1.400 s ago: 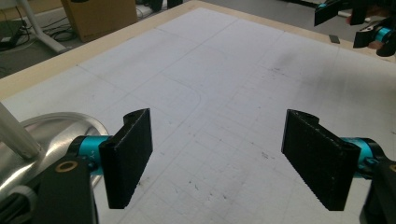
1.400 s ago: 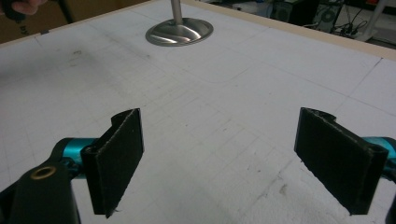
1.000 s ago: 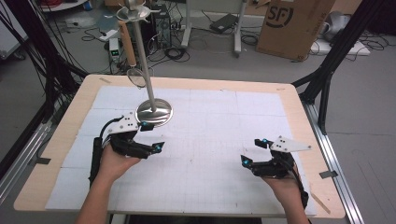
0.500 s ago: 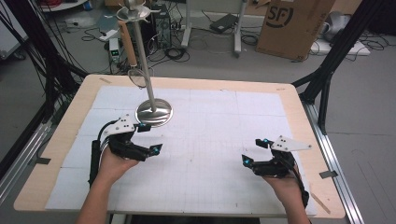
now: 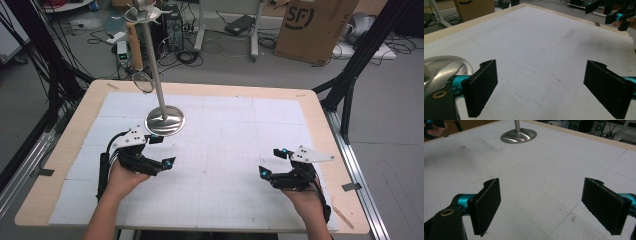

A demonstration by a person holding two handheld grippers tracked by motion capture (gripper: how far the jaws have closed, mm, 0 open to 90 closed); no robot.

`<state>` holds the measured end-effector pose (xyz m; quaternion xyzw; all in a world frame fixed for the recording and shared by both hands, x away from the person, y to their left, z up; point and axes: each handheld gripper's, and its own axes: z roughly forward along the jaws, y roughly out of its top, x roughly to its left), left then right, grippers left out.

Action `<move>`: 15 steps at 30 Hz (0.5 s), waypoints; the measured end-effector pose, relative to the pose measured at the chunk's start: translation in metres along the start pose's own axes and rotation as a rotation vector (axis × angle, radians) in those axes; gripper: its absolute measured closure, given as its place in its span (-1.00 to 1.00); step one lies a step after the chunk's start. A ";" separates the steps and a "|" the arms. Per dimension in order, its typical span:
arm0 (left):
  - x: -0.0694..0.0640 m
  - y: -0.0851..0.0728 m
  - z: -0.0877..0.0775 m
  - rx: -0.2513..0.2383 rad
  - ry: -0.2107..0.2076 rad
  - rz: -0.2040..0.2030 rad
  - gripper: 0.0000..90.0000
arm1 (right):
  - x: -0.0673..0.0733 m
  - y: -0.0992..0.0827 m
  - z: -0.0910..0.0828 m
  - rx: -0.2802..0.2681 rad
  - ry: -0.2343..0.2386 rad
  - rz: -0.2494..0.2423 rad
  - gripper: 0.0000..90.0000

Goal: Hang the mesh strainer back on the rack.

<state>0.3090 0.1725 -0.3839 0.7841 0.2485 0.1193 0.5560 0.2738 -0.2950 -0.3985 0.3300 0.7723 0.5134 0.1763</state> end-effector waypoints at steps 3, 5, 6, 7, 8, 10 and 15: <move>0.001 0.000 -0.001 -0.003 0.003 -0.002 -0.72 | 0.000 0.000 0.001 0.004 0.004 0.000 -0.67; 0.001 0.000 -0.001 -0.010 -0.009 -0.005 -0.72 | 0.000 -0.001 0.002 0.007 0.006 0.007 -0.67; 0.001 0.000 -0.001 -0.013 -0.016 -0.003 -0.72 | 0.000 -0.001 0.002 0.009 0.005 0.001 -0.67; 0.000 0.000 -0.001 -0.013 -0.018 -0.004 -0.72 | 0.000 -0.001 0.002 0.009 0.004 0.000 -0.67; 0.000 0.000 0.000 -0.007 -0.015 0.000 -0.72 | 0.000 -0.001 0.002 0.008 0.005 0.001 -0.67; 0.000 -0.001 0.000 0.000 -0.011 -0.003 -0.72 | 0.000 -0.001 0.002 0.007 0.005 0.002 -0.67; 0.002 -0.001 -0.001 0.000 -0.005 -0.008 -0.71 | 0.000 -0.001 0.003 0.013 0.008 0.001 -0.67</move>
